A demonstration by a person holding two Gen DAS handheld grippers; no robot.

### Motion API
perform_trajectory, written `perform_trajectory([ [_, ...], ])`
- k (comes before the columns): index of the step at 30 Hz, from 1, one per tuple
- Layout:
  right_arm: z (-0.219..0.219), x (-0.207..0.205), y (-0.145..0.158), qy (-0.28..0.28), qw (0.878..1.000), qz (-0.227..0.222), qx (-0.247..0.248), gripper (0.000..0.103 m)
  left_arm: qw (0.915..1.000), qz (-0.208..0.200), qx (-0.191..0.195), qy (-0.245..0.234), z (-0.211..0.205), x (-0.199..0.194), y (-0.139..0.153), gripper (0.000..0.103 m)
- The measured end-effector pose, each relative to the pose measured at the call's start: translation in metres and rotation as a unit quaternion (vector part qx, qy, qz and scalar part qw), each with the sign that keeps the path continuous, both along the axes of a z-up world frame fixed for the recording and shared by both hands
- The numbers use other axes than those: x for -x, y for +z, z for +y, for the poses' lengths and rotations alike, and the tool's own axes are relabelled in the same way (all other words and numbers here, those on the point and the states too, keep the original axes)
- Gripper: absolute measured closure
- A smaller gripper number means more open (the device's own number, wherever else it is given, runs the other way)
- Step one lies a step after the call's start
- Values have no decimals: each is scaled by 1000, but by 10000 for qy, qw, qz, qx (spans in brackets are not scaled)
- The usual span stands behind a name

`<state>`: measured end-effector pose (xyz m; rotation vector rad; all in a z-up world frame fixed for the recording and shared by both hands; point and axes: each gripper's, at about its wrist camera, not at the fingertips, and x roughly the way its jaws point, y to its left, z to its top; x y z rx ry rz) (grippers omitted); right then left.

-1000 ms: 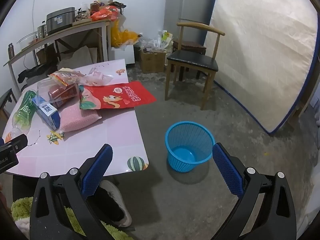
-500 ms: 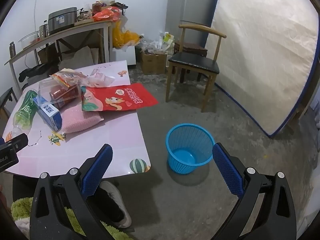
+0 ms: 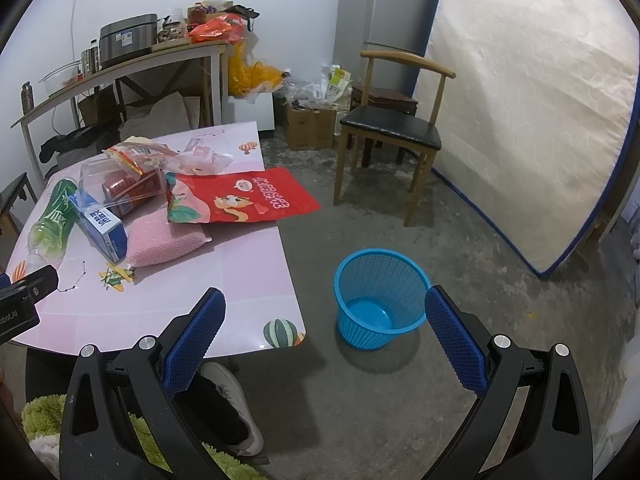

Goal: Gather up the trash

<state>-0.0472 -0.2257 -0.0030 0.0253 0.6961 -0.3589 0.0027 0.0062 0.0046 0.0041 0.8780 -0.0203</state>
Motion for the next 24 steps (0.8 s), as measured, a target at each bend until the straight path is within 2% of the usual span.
perform_trajectory([
  [24, 12, -1, -2, 43, 10000, -16, 6, 8, 10000, 17, -15, 6, 3, -1, -3, 6],
])
